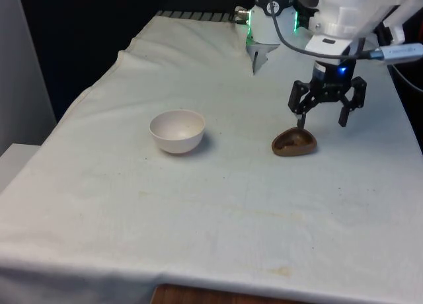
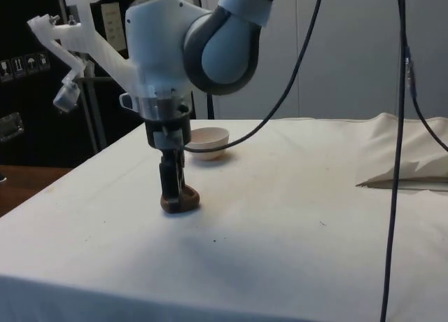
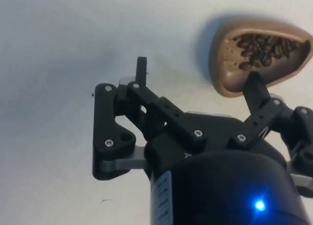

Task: Pour the coffee beans from the cup into the bowl.

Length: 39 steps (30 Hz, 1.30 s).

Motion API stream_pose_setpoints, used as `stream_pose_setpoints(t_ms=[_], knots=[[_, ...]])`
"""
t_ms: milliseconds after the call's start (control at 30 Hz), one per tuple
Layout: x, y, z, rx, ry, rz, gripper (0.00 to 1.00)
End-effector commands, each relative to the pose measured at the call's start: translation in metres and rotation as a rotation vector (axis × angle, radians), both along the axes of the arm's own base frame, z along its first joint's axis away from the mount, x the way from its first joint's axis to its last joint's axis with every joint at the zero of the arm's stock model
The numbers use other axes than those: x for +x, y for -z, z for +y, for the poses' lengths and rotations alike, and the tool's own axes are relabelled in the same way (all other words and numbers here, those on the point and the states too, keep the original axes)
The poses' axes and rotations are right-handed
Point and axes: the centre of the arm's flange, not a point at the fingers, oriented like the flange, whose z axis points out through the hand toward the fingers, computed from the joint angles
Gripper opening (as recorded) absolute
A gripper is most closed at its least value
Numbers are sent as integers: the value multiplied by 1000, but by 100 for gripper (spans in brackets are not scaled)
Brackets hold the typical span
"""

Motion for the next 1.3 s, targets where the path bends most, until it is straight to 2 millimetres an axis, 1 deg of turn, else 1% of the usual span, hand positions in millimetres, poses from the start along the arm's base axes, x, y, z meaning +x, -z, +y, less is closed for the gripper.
stream_pose_setpoints(t_ms=[0,100,300,533,667,700,833,1267], knots=[[-1,2,3,-5,0,-19,100],[-1,5,4,-2,-3,-9,100],[-5,14,7,-9,-6,-46,100],[-7,23,7,-10,-9,-54,100],[-7,24,5,-16,-12,-55,100],[-8,25,7,-10,-14,-42,100],[-7,24,3,-18,-14,-55,100],[-8,27,3,-20,-16,-48,100]])
